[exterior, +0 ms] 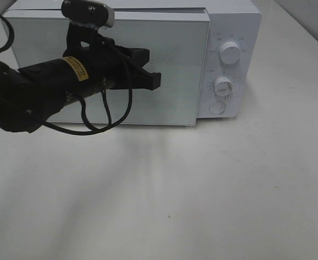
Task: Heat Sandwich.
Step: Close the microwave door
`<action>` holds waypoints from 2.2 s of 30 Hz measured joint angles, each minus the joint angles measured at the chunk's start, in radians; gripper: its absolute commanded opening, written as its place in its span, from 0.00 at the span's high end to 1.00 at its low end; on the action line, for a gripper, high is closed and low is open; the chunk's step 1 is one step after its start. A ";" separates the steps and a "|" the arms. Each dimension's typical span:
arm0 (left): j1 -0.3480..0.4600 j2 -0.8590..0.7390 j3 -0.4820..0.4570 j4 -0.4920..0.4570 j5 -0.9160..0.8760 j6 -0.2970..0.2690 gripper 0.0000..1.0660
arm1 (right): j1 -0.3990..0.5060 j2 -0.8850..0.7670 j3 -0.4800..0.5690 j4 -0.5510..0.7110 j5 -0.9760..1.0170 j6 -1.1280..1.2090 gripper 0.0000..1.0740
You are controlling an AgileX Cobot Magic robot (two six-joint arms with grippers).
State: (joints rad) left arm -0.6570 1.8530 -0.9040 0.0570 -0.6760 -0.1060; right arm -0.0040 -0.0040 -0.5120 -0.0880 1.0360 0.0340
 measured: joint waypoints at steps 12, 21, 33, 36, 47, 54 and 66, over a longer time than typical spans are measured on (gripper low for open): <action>-0.041 0.101 -0.142 -0.012 0.055 0.002 1.00 | 0.000 0.000 0.000 0.000 0.000 0.000 0.38; -0.052 0.149 -0.238 -0.010 0.110 0.003 1.00 | 0.000 0.000 0.000 0.000 0.000 0.000 0.38; -0.071 0.210 -0.309 0.005 0.149 0.005 1.00 | 0.000 0.000 0.000 0.000 0.000 0.000 0.38; -0.072 0.217 -0.324 0.005 0.161 0.017 1.00 | 0.000 0.000 0.000 0.000 0.000 0.000 0.38; -0.079 0.257 -0.421 -0.014 0.219 0.075 1.00 | 0.000 0.000 0.000 0.000 0.000 0.000 0.38; -0.078 0.280 -0.446 -0.049 0.215 0.080 1.00 | 0.000 0.000 0.000 0.000 0.000 0.000 0.38; -0.078 0.281 -0.446 -0.050 0.217 0.083 1.00 | 0.000 0.000 0.000 0.000 0.000 0.000 0.38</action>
State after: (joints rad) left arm -0.7350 2.1340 -1.3500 0.0070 -0.4590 -0.0230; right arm -0.0040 -0.0040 -0.5120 -0.0880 1.0360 0.0340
